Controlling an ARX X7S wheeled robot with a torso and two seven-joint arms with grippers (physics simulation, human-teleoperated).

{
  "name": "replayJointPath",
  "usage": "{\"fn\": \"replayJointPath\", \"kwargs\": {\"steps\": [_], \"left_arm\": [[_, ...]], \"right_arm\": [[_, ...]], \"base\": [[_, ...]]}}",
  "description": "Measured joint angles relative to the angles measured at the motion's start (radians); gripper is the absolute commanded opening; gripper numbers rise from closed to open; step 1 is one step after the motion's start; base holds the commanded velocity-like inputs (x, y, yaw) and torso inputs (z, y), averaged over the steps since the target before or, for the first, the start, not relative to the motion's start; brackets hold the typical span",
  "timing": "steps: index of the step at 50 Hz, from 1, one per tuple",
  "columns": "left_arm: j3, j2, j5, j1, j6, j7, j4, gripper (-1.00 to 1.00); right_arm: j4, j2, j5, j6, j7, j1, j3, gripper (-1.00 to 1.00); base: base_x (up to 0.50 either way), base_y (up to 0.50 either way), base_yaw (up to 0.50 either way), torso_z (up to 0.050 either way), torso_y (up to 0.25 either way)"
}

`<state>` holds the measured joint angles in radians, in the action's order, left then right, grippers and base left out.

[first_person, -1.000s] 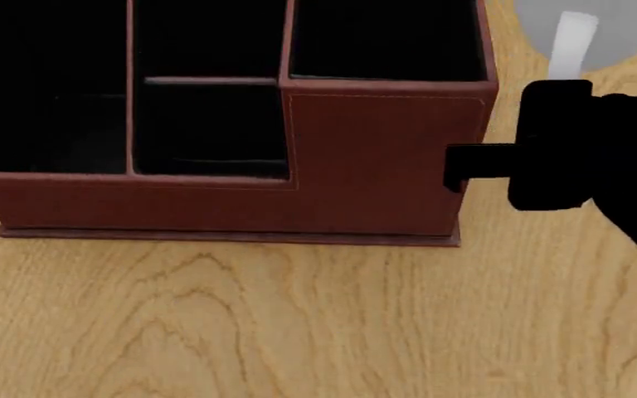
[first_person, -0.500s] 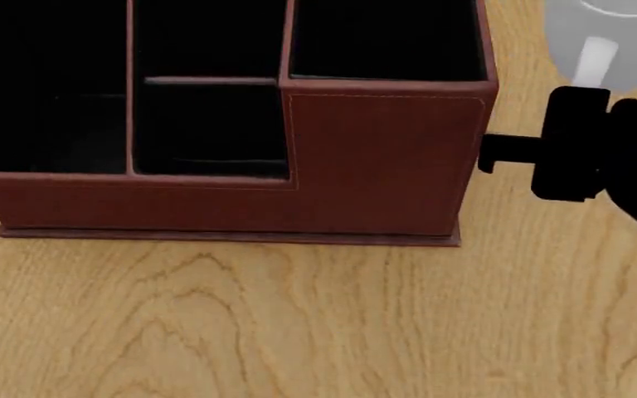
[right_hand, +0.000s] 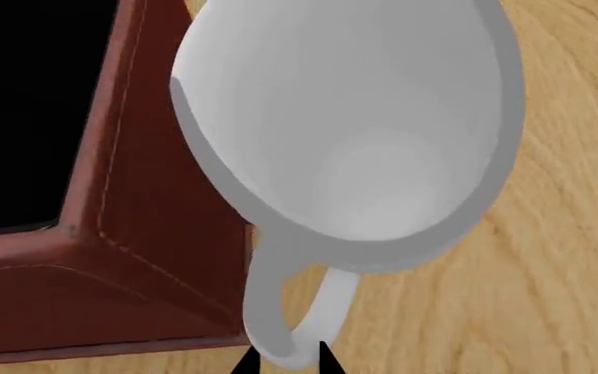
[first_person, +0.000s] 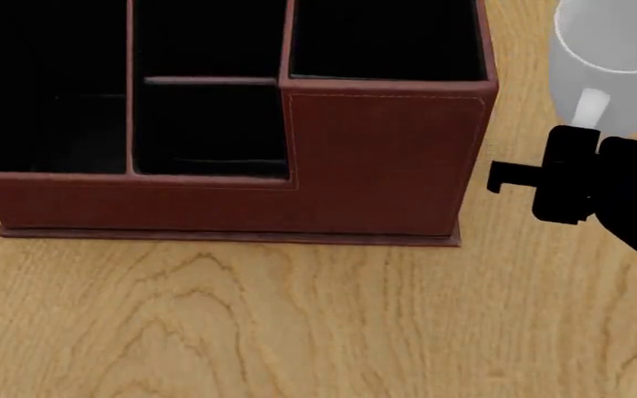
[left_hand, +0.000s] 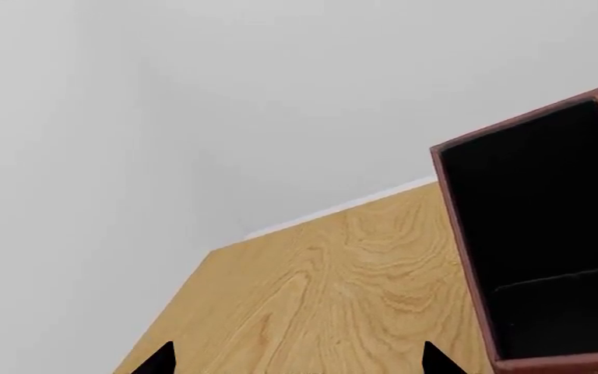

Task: Pick up the white mug and place it to the right of the caddy.

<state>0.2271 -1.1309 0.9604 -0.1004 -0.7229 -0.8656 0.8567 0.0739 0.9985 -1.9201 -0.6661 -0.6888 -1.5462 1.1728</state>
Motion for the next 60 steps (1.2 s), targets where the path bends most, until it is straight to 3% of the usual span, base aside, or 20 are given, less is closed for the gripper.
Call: {"fn": "replayJointPath", "kwargs": {"steps": [34, 60], "left_arm": [[-0.103, -0.003, 0.018, -0.128, -0.048, -0.024, -0.011, 1.0], [-0.103, 0.0, -0.002, -0.107, -0.04, -0.02, -0.015, 1.0]], "right_arm": [[0.327, -0.156, 0.15, 0.037, 0.181, 0.073, 0.08, -1.0], [0.513, -0.271, 0.211, 0.06, 0.286, 0.109, 0.119, -1.0]], "base": [[0.0, 0.0, 0.0, 0.0, 0.001], [0.0, 0.0, 0.0, 0.0, 0.001]]}}
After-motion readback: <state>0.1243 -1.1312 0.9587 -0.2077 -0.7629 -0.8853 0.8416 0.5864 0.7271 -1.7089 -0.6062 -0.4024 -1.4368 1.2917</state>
